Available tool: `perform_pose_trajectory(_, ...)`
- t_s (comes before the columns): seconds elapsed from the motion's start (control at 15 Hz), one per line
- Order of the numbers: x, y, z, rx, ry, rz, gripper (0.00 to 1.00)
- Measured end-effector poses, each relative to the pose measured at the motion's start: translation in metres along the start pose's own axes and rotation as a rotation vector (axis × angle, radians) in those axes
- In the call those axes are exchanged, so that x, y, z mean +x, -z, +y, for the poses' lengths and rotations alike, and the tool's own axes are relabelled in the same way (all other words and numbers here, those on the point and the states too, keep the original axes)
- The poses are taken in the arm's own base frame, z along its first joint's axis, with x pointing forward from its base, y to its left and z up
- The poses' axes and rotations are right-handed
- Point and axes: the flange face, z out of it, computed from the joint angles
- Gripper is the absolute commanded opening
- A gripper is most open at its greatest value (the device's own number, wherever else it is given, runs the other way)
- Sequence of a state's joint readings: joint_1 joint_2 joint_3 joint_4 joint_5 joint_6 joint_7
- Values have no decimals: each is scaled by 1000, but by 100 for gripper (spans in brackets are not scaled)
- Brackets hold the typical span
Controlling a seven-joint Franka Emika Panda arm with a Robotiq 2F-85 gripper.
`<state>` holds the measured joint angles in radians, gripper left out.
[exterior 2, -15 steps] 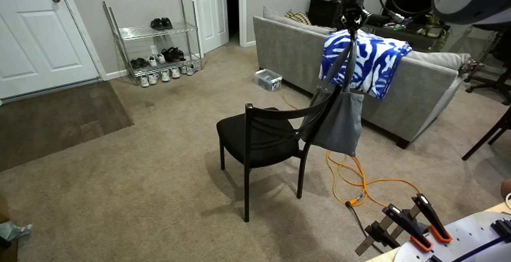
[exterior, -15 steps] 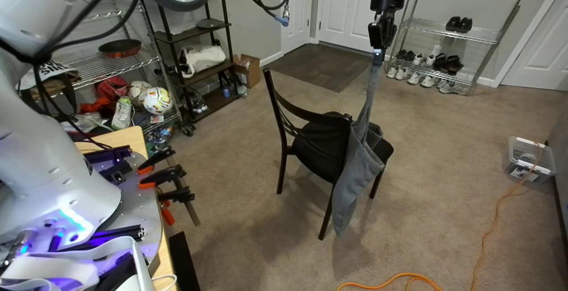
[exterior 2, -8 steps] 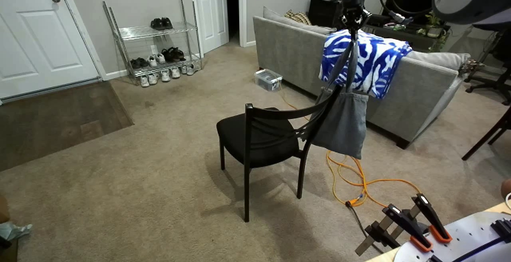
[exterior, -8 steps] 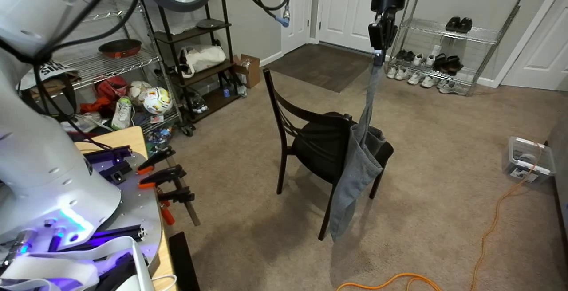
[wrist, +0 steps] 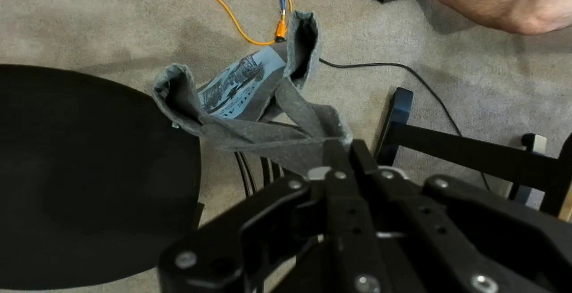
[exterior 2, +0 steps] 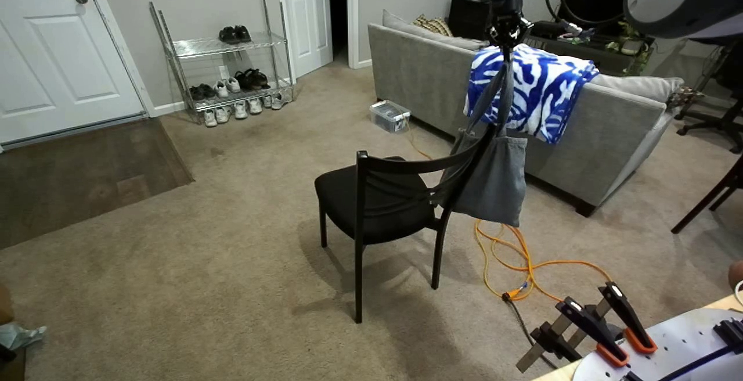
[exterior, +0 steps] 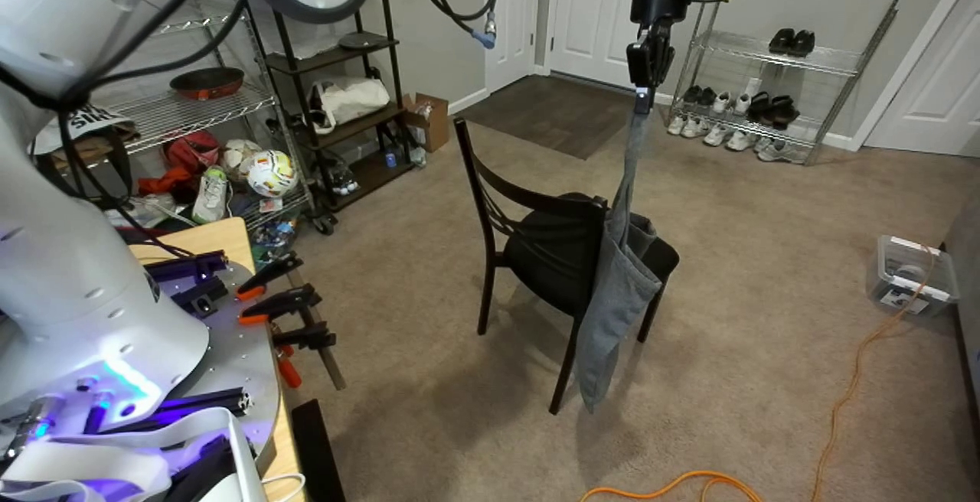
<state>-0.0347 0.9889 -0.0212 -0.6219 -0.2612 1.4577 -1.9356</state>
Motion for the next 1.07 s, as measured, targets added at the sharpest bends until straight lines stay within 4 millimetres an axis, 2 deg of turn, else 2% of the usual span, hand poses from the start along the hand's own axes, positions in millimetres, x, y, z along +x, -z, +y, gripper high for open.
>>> perform_pose_trajectory(0.27,34,10,12,-19,65,12,2)
perform_pose_trajectory(0.47,48,16,16,-33,107,24,2)
perform_pose_trajectory(0.87,60,16,13,-14,243,45,2)
perform_pose_trajectory(1.07,52,14,6,-7,251,46,2)
